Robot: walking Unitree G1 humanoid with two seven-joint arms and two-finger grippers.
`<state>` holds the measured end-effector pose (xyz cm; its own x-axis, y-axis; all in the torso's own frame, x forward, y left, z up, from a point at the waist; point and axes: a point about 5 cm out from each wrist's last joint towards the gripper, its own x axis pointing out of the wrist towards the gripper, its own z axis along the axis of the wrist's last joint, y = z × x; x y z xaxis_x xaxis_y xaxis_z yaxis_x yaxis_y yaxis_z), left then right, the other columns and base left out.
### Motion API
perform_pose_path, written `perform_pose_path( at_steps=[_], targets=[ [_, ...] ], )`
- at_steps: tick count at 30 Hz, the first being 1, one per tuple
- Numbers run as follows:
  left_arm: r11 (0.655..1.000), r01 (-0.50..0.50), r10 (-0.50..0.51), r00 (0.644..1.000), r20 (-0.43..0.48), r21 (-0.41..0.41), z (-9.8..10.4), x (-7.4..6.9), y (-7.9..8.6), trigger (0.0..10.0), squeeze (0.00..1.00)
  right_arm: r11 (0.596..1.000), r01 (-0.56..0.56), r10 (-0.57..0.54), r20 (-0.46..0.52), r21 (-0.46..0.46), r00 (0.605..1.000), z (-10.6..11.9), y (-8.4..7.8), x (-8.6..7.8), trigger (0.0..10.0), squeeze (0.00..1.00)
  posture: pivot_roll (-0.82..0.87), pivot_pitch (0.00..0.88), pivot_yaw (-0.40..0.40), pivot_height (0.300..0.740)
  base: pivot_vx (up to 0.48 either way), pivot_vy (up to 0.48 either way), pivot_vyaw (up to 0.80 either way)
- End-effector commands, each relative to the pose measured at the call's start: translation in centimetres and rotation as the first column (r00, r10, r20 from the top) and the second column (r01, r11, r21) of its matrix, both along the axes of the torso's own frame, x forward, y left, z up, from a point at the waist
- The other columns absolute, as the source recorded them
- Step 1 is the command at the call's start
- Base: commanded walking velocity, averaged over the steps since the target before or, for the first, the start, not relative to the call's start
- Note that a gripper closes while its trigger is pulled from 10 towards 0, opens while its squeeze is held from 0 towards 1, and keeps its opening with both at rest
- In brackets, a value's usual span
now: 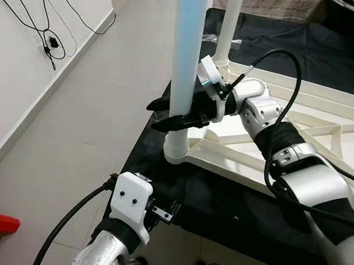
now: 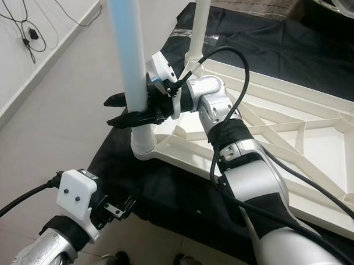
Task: Building children table
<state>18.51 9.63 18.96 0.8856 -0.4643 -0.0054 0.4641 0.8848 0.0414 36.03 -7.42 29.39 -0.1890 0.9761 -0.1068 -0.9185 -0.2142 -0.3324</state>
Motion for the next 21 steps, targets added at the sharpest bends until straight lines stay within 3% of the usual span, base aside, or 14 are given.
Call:
perform_pose_path(
  at_steps=[1, 4, 14, 21],
  targets=[
    [1.0, 0.003, -0.003, 1.0, -0.01, 0.006, -0.1, -0.4, -0.1, 10.0, 0.0, 0.991, 0.002, -0.018, -0.119, -0.131, 0.993, -4.0, 0.3, 0.1, 10.0, 0.0, 0.14, 0.322, -0.082, 0.74, 0.0, 0.0, 0.0],
    [1.0, -0.008, 0.008, 1.0, -0.009, 0.004, -0.1, -0.3, -0.1, 10.0, 0.0, 0.992, 0.101, -0.113, -0.157, -0.082, 0.981, -3.7, 0.6, 0.8, 10.0, 0.0, 0.14, 0.326, -0.095, 0.74, 0.0, 0.0, 0.0],
    [1.0, -0.021, 0.021, 1.0, -0.012, 0.003, -0.2, 0.0, 0.0, 10.0, 0.0, 0.974, 0.228, -0.217, -0.25, 0.015, 0.943, -3.4, 0.0, 1.6, 10.0, 0.0, 0.14, 0.328, -0.091, 0.74, 0.0, 0.0, 0.0],
    [1.0, -0.019, 0.019, 1.0, -0.009, 0.005, -0.2, 0.1, -0.1, 10.0, 0.0, 0.977, 0.209, -0.191, -0.248, 0.049, 0.95, -4.0, -0.8, 1.3, 10.0, 0.0, 0.14, 0.327, -0.084, 0.74, 0.0, 0.0, 0.0]
  ],
)
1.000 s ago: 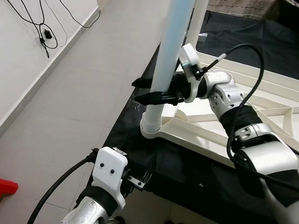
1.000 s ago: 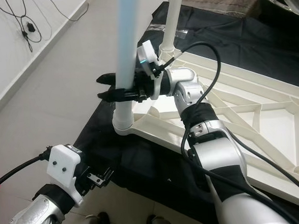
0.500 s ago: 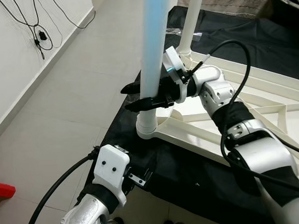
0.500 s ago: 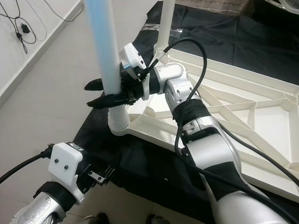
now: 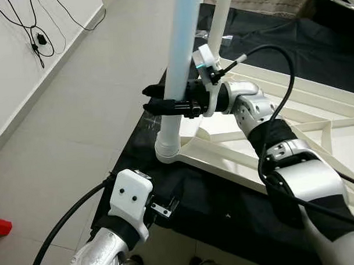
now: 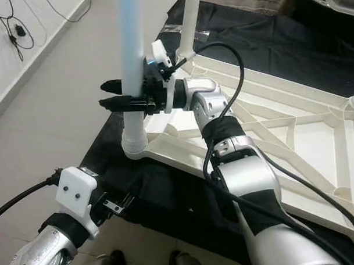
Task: Building children table
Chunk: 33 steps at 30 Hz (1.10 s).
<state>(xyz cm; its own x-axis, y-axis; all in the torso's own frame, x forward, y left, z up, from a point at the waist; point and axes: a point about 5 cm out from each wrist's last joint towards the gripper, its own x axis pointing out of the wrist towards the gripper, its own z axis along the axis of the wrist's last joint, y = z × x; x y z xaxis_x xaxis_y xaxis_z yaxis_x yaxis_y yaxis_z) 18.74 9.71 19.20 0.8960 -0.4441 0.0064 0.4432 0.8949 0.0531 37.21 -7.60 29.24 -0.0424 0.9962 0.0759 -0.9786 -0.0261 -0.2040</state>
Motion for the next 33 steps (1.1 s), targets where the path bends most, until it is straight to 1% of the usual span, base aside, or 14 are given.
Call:
perform_pose_path(
  at_steps=[1, 2, 4, 6, 7, 14, 16, 19, 23, 26, 28, 29, 32, 33],
  targets=[
    [1.0, 0.004, -0.004, 1.0, -0.025, 0.001, -0.5, 0.0, -0.1, 10.0, 0.0, 0.993, 0.071, -0.079, -0.098, -0.09, 0.992, -4.1, -0.7, 0.2, 10.0, 0.0, 0.14, 0.325, -0.081, 0.74, 0.0, 0.0, 0.0],
    [1.0, 0.004, -0.004, 1.0, -0.025, 0.001, -0.5, 0.0, -0.1, 10.0, 0.0, 0.993, 0.071, -0.079, -0.098, -0.09, 0.992, -4.1, -0.7, 0.2, 10.0, 0.0, 0.14, 0.325, -0.081, 0.74, 0.0, 0.0, 0.0],
    [1.0, 0.006, -0.006, 1.0, -0.025, 0.004, -0.5, 0.0, -0.1, 10.0, 0.0, 0.987, 0.138, -0.145, -0.086, -0.085, 0.986, -4.4, -0.9, 0.4, 10.0, 0.0, 0.14, 0.324, -0.08, 0.74, 0.0, 0.0, 0.0],
    [1.0, 0.005, -0.005, 1.0, -0.025, 0.003, -0.5, 0.1, -0.1, 10.0, 0.0, 0.983, 0.167, -0.173, -0.084, -0.078, 0.981, -4.5, -1.0, 0.5, 10.0, 0.0, 0.14, 0.323, -0.077, 0.74, 0.0, 0.0, 0.0],
    [1.0, 0.006, -0.006, 1.0, -0.024, 0.005, -0.6, 0.2, 0.0, 10.0, 0.0, 0.978, 0.199, -0.203, -0.055, -0.062, 0.978, -4.4, -1.3, 0.5, 10.0, 0.0, 0.14, 0.322, -0.077, 0.74, 0.0, 0.0, 0.0],
    [1.0, 0.006, -0.005, 1.0, -0.021, 0.007, -0.6, 0.3, 0.1, 10.0, 0.0, 0.983, 0.18, -0.181, -0.029, -0.042, 0.983, -4.0, -1.6, -0.2, 10.0, 0.0, 0.14, 0.317, -0.075, 0.74, 0.0, 0.0, 0.0],
    [1.0, 0.004, -0.004, 1.0, -0.019, 0.007, -0.6, 0.4, 0.1, 10.0, 0.0, 0.987, 0.155, -0.156, -0.013, -0.042, 0.988, -3.9, -1.6, -0.8, 10.0, 0.0, 0.13, 0.312, -0.076, 0.74, 0.0, 0.0, 0.0],
    [1.0, 0.003, -0.003, 1.0, -0.017, 0.007, -0.6, 0.6, 0.1, 10.0, 0.0, 0.98, 0.181, -0.181, 0.008, -0.087, 0.983, -4.2, -1.5, -1.2, 10.0, 0.0, 0.13, 0.308, -0.077, 0.74, 0.0, 0.0, 0.0],
    [1.0, 0.004, -0.004, 1.0, -0.014, 0.007, -0.6, 0.6, 0.0, 10.0, 0.0, 0.97, 0.215, -0.216, -0.001, -0.117, 0.976, -4.4, -1.4, -1.1, 10.0, 0.0, 0.13, 0.307, -0.077, 0.74, 0.0, 0.0, 0.0],
    [1.0, 0.004, -0.004, 1.0, -0.01, 0.009, -0.6, 0.7, 0.0, 10.0, 0.0, 0.956, 0.26, -0.264, -0.012, -0.135, 0.964, -4.6, -1.1, -1.0, 10.0, 0.0, 0.12, 0.299, -0.074, 0.74, 0.0, 0.0, 0.0],
    [1.0, 0.005, -0.005, 1.0, -0.008, 0.011, -0.7, 0.9, 0.1, 10.0, 0.0, 0.934, 0.326, -0.335, -0.039, -0.147, 0.942, -4.9, -0.7, -0.9, 10.0, 0.0, 0.12, 0.295, -0.072, 0.74, 0.0, 0.0, 0.0],
    [1.0, 0.005, -0.005, 1.0, -0.008, 0.011, -0.7, 0.9, 0.1, 10.0, 0.0, 0.934, 0.326, -0.335, -0.039, -0.147, 0.942, -4.9, -0.7, -0.9, 10.0, 0.0, 0.12, 0.295, -0.072, 0.74, 0.0, 0.0, 0.0],
    [1.0, 0.005, -0.005, 1.0, -0.005, 0.013, -0.8, 1.1, 0.1, 10.0, 0.0, 0.888, 0.436, -0.451, -0.097, -0.146, 0.887, -5.1, -0.6, -0.4, 10.0, 0.0, 0.12, 0.284, -0.074, 0.74, 0.0, 0.0, 0.0],
    [1.0, 0.005, -0.005, 1.0, -0.005, 0.013, -0.8, 1.1, 0.1, 10.0, 0.0, 0.888, 0.436, -0.451, -0.097, -0.146, 0.887, -5.1, -0.6, -0.4, 10.0, 0.0, 0.12, 0.284, -0.074, 0.74, 0.0, 0.0, 0.0]
  ],
)
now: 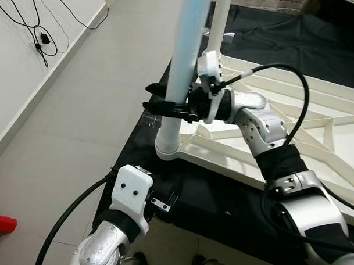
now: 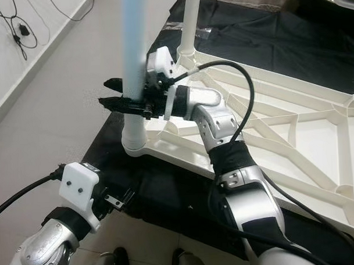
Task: Building children table
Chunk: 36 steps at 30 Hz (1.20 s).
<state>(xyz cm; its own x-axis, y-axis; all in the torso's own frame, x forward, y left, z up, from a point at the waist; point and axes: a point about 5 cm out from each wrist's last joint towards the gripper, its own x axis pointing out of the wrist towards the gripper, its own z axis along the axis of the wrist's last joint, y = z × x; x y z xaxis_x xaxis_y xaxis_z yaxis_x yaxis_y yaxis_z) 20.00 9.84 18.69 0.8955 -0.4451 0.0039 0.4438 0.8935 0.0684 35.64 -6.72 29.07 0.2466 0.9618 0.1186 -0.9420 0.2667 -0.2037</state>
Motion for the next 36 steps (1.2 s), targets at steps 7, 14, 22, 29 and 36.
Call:
perform_pose_path(
  at_steps=[7, 14, 22, 29, 36],
  targets=[
    [1.0, -0.002, 0.002, 1.0, 0.009, 0.007, -0.3, 0.6, 0.2, 10.0, 0.0, 0.958, 0.266, -0.281, -0.161, -0.11, 0.946, -5.3, -2.0, 0.3, 10.0, 0.0, 0.11, 0.264, -0.073, 0.74, 0.0, 0.0, 0.0],
    [1.0, -0.003, 0.003, 1.0, 0.016, 0.01, -0.4, 0.9, 0.2, 10.0, 0.0, 0.94, 0.333, -0.34, -0.148, -0.072, 0.928, -5.0, -2.2, 0.0, 10.0, 0.0, 0.1, 0.251, -0.072, 0.74, 0.0, 0.0, 0.0],
    [1.0, -0.008, 0.007, 1.0, 0.03, 0.015, -0.4, 1.6, 0.2, 10.0, 0.0, 0.863, 0.503, -0.503, -0.126, -0.031, 0.855, -4.3, -2.4, 0.1, 10.0, 0.0, 0.08, 0.234, -0.071, 0.74, 0.0, 0.0, 0.0],
    [1.0, -0.011, 0.01, 0.999, 0.038, 0.02, -0.5, 1.9, 0.4, 10.0, 0.0, 0.778, 0.627, -0.625, -0.124, -0.025, 0.771, -4.5, -2.6, -0.1, 10.0, 0.0, 0.08, 0.224, -0.069, 0.74, 0.0, 0.0, 0.0],
    [0.999, -0.019, 0.018, 0.999, 0.051, 0.028, -0.5, 2.5, 0.8, 10.0, 0.0, 0.699, 0.714, -0.712, -0.135, -0.038, 0.69, -5.2, -2.7, -0.8, 10.0, 0.0, 0.08, 0.216, -0.068, 0.74, 0.0, 0.0, 0.0]
  ],
)
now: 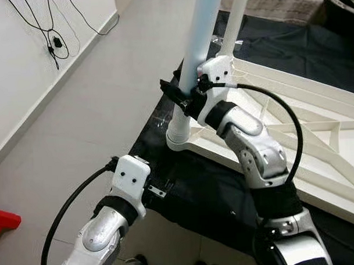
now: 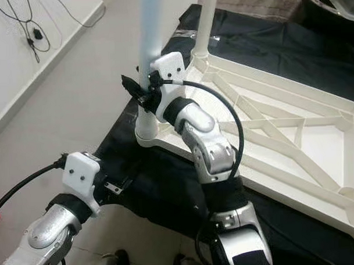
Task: Building children table
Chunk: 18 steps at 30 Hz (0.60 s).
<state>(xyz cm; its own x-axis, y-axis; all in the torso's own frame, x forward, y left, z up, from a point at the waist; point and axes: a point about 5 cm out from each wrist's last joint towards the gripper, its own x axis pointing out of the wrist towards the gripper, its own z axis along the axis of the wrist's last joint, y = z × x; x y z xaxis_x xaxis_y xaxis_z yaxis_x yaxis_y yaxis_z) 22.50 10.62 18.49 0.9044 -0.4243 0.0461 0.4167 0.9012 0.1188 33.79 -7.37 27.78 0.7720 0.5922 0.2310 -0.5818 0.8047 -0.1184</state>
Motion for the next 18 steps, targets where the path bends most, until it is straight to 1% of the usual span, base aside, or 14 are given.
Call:
perform_pose_path(
  at_steps=[1, 2, 3, 4, 6, 7, 8, 10, 11, 13, 14, 15, 17, 18],
  targets=[
    [1.0, 0.004, -0.004, 1.0, -0.007, 0.003, -0.4, 0.0, 0.1, 10.0, 0.0, 0.981, 0.174, -0.187, -0.179, -0.085, 0.966, -4.2, -2.0, 0.8, 10.0, 0.0, 0.08, 0.212, -0.066, 0.74, 0.0, 0.0, 0.0],
    [1.0, 0.004, -0.004, 1.0, -0.007, 0.003, -0.4, 0.0, 0.1, 10.0, 0.0, 0.981, 0.174, -0.187, -0.179, -0.085, 0.966, -4.2, -2.0, 0.8, 10.0, 0.0, 0.08, 0.212, -0.066, 0.74, 0.0, 0.0, 0.0],
    [1.0, 0.003, -0.003, 1.0, -0.006, 0.005, -0.4, 0.1, 0.1, 10.0, 0.0, 0.971, 0.221, -0.234, -0.195, -0.087, 0.952, -4.7, -2.0, 0.6, 10.0, 0.0, 0.08, 0.209, -0.067, 0.74, 0.0, 0.0, 0.0],
    [1.0, 0.003, -0.003, 1.0, -0.006, 0.005, -0.4, 0.1, 0.1, 10.0, 0.0, 0.971, 0.221, -0.234, -0.195, -0.087, 0.952, -4.7, -2.0, 0.6, 10.0, 0.0, 0.08, 0.209, -0.067, 0.74, 0.0, 0.0, 0.0],
    [1.0, 0.0, 0.0, 1.0, -0.002, 0.007, -0.5, 0.3, 0.3, 10.0, 0.0, 0.937, 0.337, -0.349, -0.237, -0.09, 0.907, -5.6, -2.0, 0.2, 10.0, 0.0, 0.08, 0.205, -0.064, 0.74, 0.0, 0.0, 0.0],
    [1.0, -0.002, 0.002, 1.0, 0.0, 0.007, -0.5, 0.3, 0.3, 10.0, 0.0, 0.924, 0.372, -0.381, -0.26, -0.085, 0.887, -6.0, -2.0, 0.1, 10.0, 0.0, 0.08, 0.205, -0.064, 0.74, 0.0, 0.0, 0.0],
    [1.0, -0.002, 0.002, 1.0, 0.0, 0.007, -0.5, 0.3, 0.3, 10.0, 0.0, 0.924, 0.372, -0.381, -0.26, -0.085, 0.887, -6.0, -2.0, 0.1, 10.0, 0.0, 0.08, 0.205, -0.064, 0.74, 0.0, 0.0, 0.0],
    [1.0, -0.005, 0.005, 1.0, 0.003, 0.009, -0.5, 0.4, 0.4, 10.0, 0.0, 0.881, 0.466, -0.468, -0.284, -0.078, 0.837, -6.3, -2.1, -0.1, 10.0, 0.0, 0.07, 0.202, -0.065, 0.74, 0.0, 0.0, 0.0],
    [1.0, -0.005, 0.005, 1.0, 0.003, 0.009, -0.5, 0.4, 0.4, 10.0, 0.0, 0.881, 0.466, -0.468, -0.284, -0.078, 0.837, -6.3, -2.1, -0.1, 10.0, 0.0, 0.07, 0.202, -0.065, 0.74, 0.0, 0.0, 0.0],
    [1.0, -0.01, 0.009, 1.0, 0.006, 0.014, -0.6, 0.5, 0.6, 10.0, 0.0, 0.821, 0.567, -0.562, -0.278, -0.071, 0.779, -6.4, -2.1, -0.3, 10.0, 0.0, 0.07, 0.197, -0.064, 0.74, 0.0, 0.0, 0.0],
    [1.0, -0.01, 0.009, 1.0, 0.006, 0.014, -0.6, 0.5, 0.6, 10.0, 0.0, 0.821, 0.567, -0.562, -0.278, -0.071, 0.779, -6.4, -2.1, -0.3, 10.0, 0.0, 0.07, 0.197, -0.064, 0.74, 0.0, 0.0, 0.0],
    [1.0, -0.011, 0.011, 1.0, 0.008, 0.015, -0.6, 0.6, 0.7, 10.0, 0.0, 0.792, 0.606, -0.599, -0.272, -0.068, 0.753, -6.3, -2.2, -0.4, 10.0, 0.0, 0.07, 0.198, -0.065, 0.74, 0.0, 0.0, 0.0],
    [1.0, -0.013, 0.012, 1.0, 0.01, 0.017, -0.6, 0.7, 0.7, 10.0, 0.0, 0.717, 0.696, -0.678, -0.274, -0.044, 0.682, -6.1, -2.3, -0.5, 10.0, 0.0, 0.08, 0.194, -0.064, 0.74, 0.0, 0.0, 0.0],
    [1.0, -0.013, 0.012, 1.0, 0.01, 0.017, -0.6, 0.7, 0.7, 10.0, 0.0, 0.717, 0.696, -0.678, -0.274, -0.044, 0.682, -6.1, -2.3, -0.5, 10.0, 0.0, 0.08, 0.194, -0.064, 0.74, 0.0, 0.0, 0.0]
  ],
)
